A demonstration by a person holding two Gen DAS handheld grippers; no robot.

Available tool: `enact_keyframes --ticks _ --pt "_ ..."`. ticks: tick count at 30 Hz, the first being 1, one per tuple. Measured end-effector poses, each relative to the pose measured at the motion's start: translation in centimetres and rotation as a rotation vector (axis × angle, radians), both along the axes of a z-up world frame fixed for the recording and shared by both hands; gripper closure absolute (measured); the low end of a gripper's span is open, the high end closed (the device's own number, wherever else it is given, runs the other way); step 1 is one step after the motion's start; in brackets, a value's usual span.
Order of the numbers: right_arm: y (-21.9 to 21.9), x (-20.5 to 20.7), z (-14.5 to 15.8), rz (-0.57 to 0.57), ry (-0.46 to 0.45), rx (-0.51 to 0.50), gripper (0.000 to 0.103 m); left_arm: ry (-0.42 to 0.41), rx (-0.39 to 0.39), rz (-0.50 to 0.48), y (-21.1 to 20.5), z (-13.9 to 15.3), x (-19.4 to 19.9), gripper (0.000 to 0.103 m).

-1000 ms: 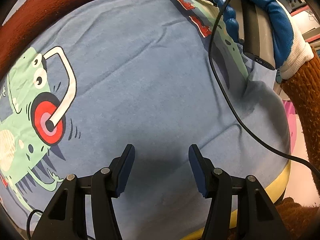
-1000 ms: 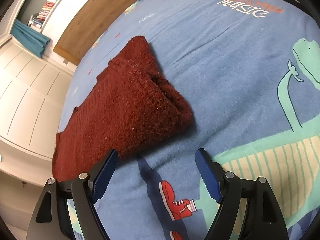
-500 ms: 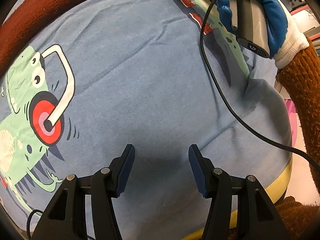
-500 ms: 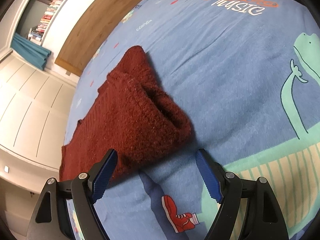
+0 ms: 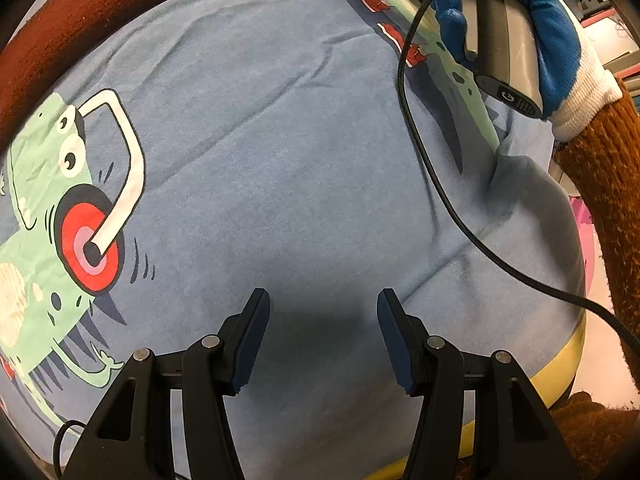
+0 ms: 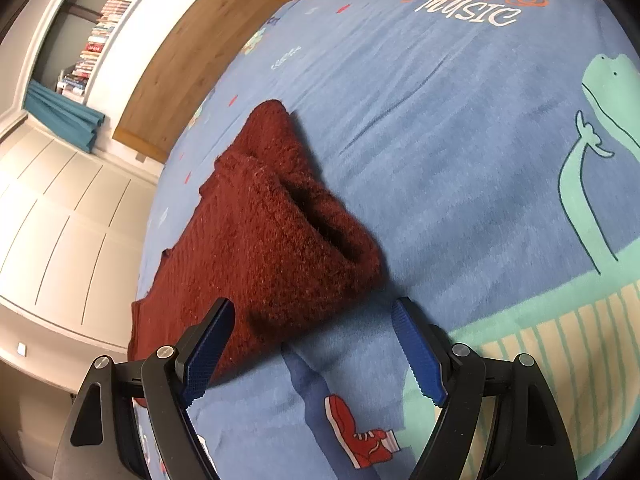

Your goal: Fold small clothes

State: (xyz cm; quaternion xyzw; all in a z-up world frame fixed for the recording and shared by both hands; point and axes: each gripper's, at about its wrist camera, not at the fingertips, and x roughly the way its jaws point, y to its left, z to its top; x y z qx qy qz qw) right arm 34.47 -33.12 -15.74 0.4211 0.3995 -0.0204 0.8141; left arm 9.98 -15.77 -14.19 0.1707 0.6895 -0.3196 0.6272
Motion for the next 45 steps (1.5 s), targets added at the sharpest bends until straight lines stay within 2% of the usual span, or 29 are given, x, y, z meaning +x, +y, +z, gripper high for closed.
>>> enact_keyframes --ticks 22,32,41,45 --pt "0.1 0.2 -0.1 -0.015 -0.023 0.022 0.016 -0.006 0.009 -0.01 1.3 0.3 0.8 0.053" --pt "-0.6 -1.5 0.4 -0.042 -0.007 0.0 0.016 -0.01 0.011 -0.014 1.0 0.7 0.8 0.053" --pt "-0.5 -0.1 -0.1 -0.057 -0.017 0.014 0.015 -0.006 0.016 0.044 2.3 0.8 2.3 0.053" --pt "-0.4 1.0 -0.4 -0.081 -0.033 0.034 0.006 -0.008 0.015 0.084 3.5 1.0 3.4 0.053"
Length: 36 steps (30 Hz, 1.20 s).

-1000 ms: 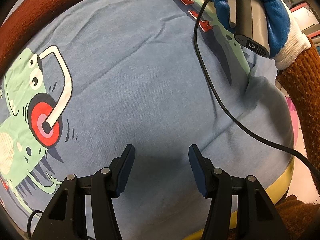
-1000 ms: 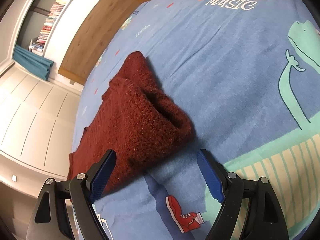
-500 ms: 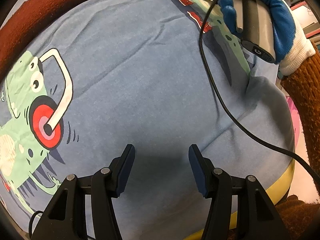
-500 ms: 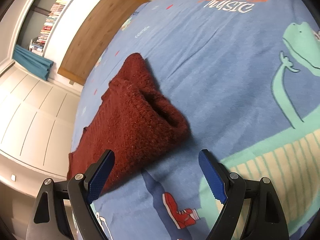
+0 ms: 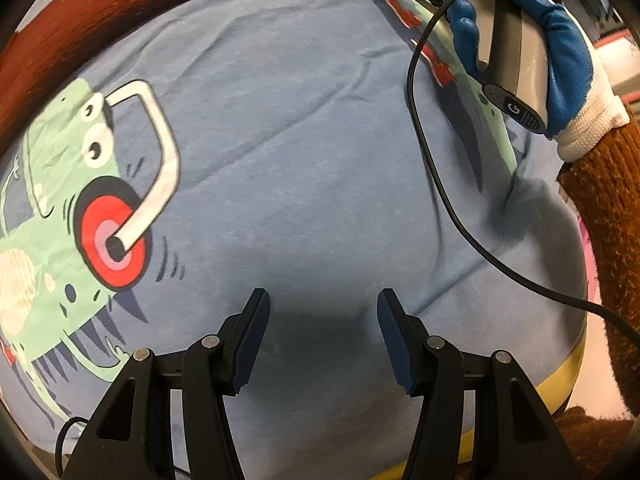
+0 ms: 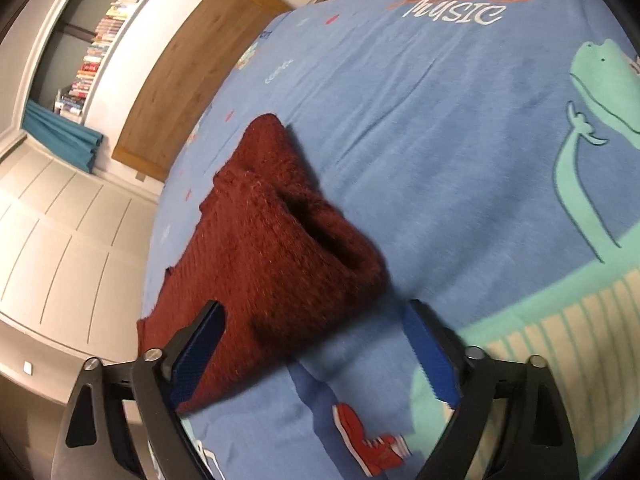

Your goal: Fold small clothes

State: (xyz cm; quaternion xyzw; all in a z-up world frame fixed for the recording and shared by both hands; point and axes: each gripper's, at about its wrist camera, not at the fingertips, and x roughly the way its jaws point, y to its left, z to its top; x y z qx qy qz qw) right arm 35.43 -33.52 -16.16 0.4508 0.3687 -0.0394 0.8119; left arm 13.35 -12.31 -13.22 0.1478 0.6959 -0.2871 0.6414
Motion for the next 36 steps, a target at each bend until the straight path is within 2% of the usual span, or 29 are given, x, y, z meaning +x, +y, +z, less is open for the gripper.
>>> enact_keyframes --ticks 3,7,12,15,17,19,20,25,28,32,36 --pt "0.0 0.8 0.0 -0.028 -0.016 0.013 0.0 -0.003 -0.005 0.048 0.8 0.3 1.2 0.053" --pt "0.1 1.7 0.0 -0.051 -0.036 0.04 0.0 -0.016 -0.009 0.099 1.5 1.4 1.9 0.053" --pt "1.1 3.1 0.1 -0.022 -0.067 0.087 0.0 -0.019 -0.013 0.132 2.1 2.3 2.6 0.053" --pt "1.0 3.6 -0.1 -0.051 -0.092 0.134 0.004 -0.029 -0.02 0.144 2.8 3.3 2.9 0.053" --pt "0.4 4.0 -0.7 -0.088 -0.112 0.185 0.012 -0.037 -0.026 0.162 3.3 4.0 3.1 0.053" --pt "0.0 4.1 -1.5 -0.123 -0.104 0.218 0.028 -0.042 -0.033 0.182 3.7 4.6 3.6 0.053" --pt "-0.1 4.1 -1.7 -0.133 -0.1 0.227 0.033 -0.047 -0.037 0.194 4.0 5.0 3.9 0.053" --pt "-0.5 4.6 -2.5 -0.126 -0.073 0.265 0.065 -0.052 -0.074 0.282 6.7 7.0 6.0 0.053" --pt "-0.6 4.8 -2.6 -0.134 -0.068 0.318 0.079 -0.068 -0.094 0.35 9.2 8.7 7.3 0.053" --pt "-0.3 5.0 -1.7 -0.165 -0.042 0.331 0.084 -0.102 -0.116 0.44 12.9 11.5 8.8 0.053" --pt "0.2 5.5 0.1 -0.161 -0.015 0.287 0.086 -0.131 -0.138 0.516 16.6 13.8 9.6 0.053"
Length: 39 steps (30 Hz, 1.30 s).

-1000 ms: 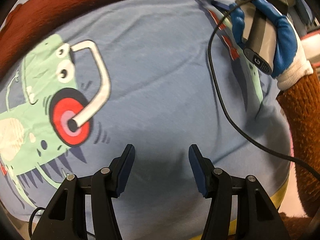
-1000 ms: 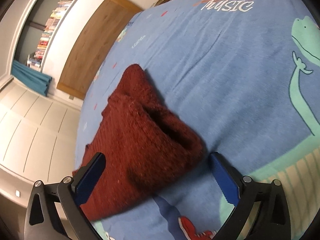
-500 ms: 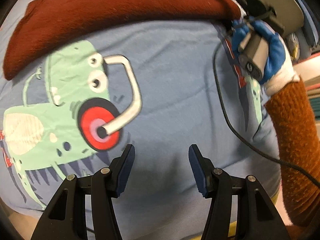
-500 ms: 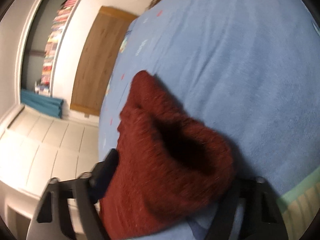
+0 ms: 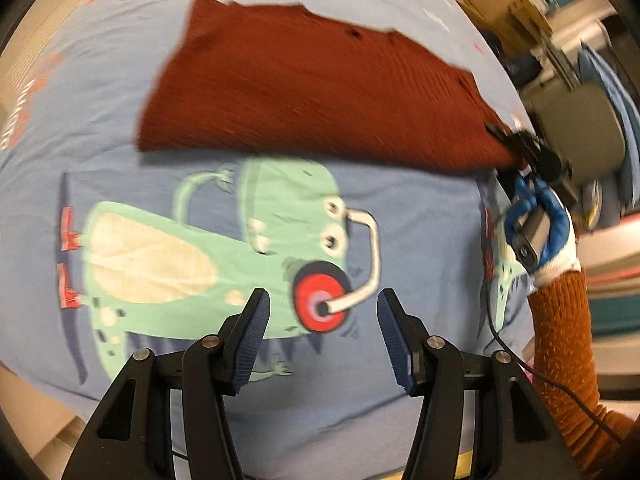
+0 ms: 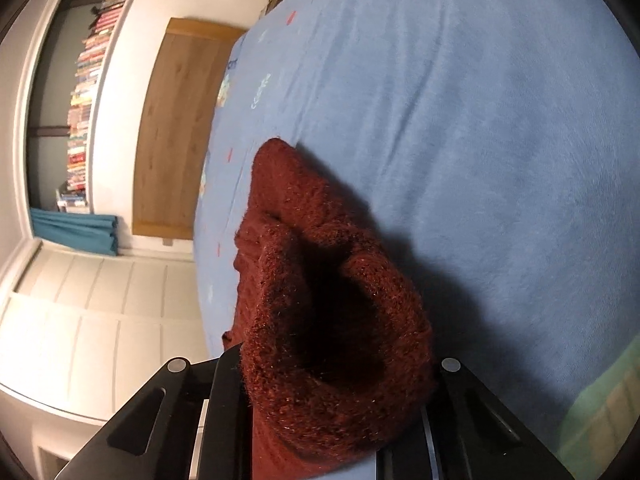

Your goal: Fold small clothes

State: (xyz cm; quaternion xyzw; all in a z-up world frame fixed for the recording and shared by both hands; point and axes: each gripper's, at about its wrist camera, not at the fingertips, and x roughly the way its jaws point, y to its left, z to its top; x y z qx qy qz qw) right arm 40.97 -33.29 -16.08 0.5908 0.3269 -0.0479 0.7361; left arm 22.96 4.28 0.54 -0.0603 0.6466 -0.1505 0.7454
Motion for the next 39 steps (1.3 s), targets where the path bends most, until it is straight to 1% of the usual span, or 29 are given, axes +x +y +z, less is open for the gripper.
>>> enact_keyframes --ticks 4,5,6,9,12,16,18,20,22,23,24,25,26,27,29,30,32,34,36,38,39 --pt "1.2 1.2 2.9 0.027 0.004 -0.053 0.088 -0.025 -0.006 0.058 2.8 1.3 -0.2 0.053" --pt "1.7 1.8 3.8 0.042 0.004 -0.068 0.088 -0.032 -0.008 0.074 2.5 1.1 -0.7 0.053" --pt "2.2 2.2 4.4 0.056 0.009 -0.083 0.089 -0.037 -0.011 0.086 3.1 1.3 -0.8 0.053" --pt "4.5 4.2 6.9 0.104 0.008 -0.114 0.089 -0.049 -0.03 0.131 5.3 1.8 -1.1 0.053" --pt "7.8 6.8 9.8 0.166 -0.01 -0.157 0.089 -0.059 -0.048 0.182 7.8 2.2 -1.9 0.053" --pt "14.1 10.7 13.0 0.277 -0.041 -0.221 0.089 -0.064 -0.065 0.245 11.0 2.5 -2.8 0.053" --pt "17.6 12.3 13.8 0.333 -0.053 -0.252 0.089 -0.064 -0.068 0.277 12.6 2.7 -3.4 0.053" --pt "21.4 13.5 14.0 0.398 -0.06 -0.294 0.089 -0.063 -0.071 0.304 14.0 2.7 -3.8 0.053" --pt "26.1 14.3 13.6 0.484 -0.076 -0.355 0.089 -0.064 -0.07 0.326 15.2 2.6 -4.3 0.053" --pt "27.5 14.4 13.3 0.516 -0.081 -0.373 0.089 -0.063 -0.07 0.338 15.9 2.6 -4.5 0.053" --pt "30.2 14.4 12.9 0.578 -0.094 -0.416 0.089 -0.061 -0.071 0.347 16.3 2.6 -4.7 0.053" --pt "31.9 14.3 12.5 0.622 -0.104 -0.456 0.089 -0.058 -0.071 0.357 16.9 2.5 -4.8 0.053" --pt "34.1 14.1 12.1 0.68 -0.113 -0.52 0.089 -0.055 -0.072 0.367 17.3 2.4 -5.0 0.053" --pt "37.1 13.5 11.6 0.763 -0.124 -0.629 0.089 -0.052 -0.072 0.375 17.7 2.3 -5.1 0.053" --pt "41.1 12.3 10.5 0.873 -0.127 -0.807 0.089 -0.047 -0.073 0.39 18.4 2.1 -5.4 0.053" --pt "43.6 11.2 9.4 0.941 -0.12 -0.951 0.088 -0.044 -0.073 0.396 18.8 2.0 -5.5 0.053" --pt "45.9 9.5 7.7 1.01 -0.113 -1.125 0.087 -0.04 -0.073 0.407 19.4 1.9 -5.9 0.053" --pt "46.6 8.4 6.7 1.037 -0.119 -1.214 0.085 -0.038 -0.07 0.413 19.9 1.8 -6.2 0.053" --pt "46.8 7.2 6.4 1.037 -0.129 -1.276 0.082 -0.033 -0.07 0.419 20.2 1.6 -6.4 0.053" --pt "47.0 6.8 6.5 1.046 -0.14 -1.301 0.074 -0.026 -0.071 0.425 20.4 1.3 -6.5 0.053" --pt "47.2 6.5 6.5 1.055 -0.149 -1.304 0.063 -0.024 -0.069 0.425 20.4 1.3 -6.5 0.053"
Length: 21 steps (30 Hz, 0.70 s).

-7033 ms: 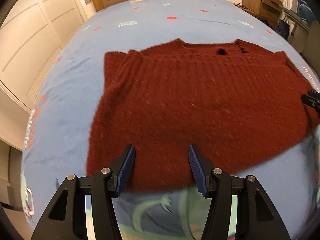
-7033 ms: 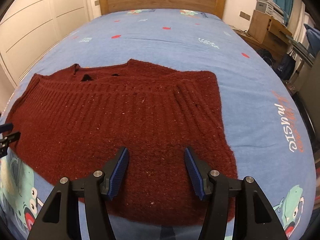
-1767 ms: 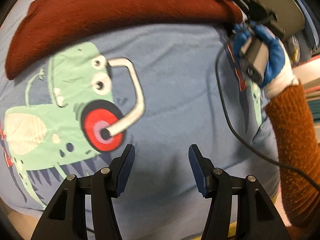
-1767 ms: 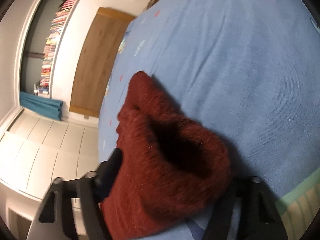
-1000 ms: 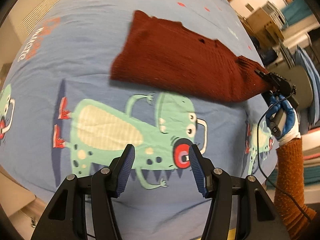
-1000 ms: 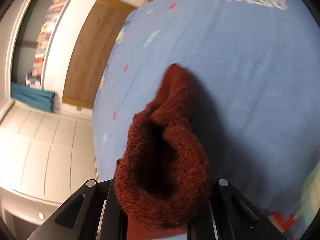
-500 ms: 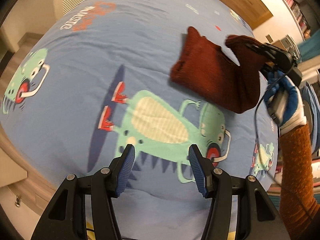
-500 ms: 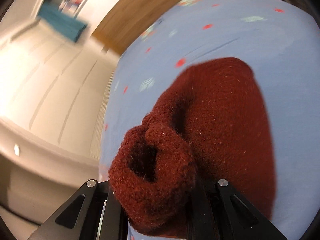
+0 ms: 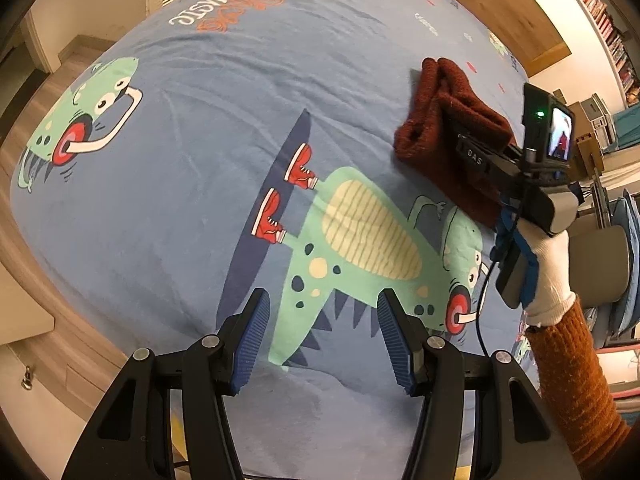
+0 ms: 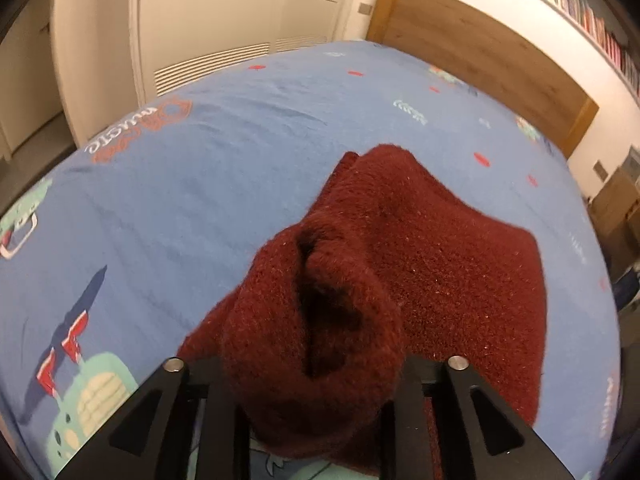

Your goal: Fold small clothes

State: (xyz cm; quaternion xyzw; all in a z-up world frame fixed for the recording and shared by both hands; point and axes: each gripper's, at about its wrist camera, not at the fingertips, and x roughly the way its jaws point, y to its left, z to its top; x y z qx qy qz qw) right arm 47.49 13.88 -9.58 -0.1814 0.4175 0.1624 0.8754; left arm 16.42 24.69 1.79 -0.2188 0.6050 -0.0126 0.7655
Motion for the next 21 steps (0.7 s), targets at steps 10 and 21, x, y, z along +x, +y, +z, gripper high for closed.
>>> enact_keyframes --ticks 10,21 --pt "0.5 -2.5 0.0 0.067 0.122 0.177 0.045 -0.004 0.006 -0.002 0.2 0.1 0.0 0.053" --pt "-4.3 -2.2 7.2 0.051 0.055 0.416 0.045 -0.012 0.01 0.001 0.9 -0.7 1.2 0.053"
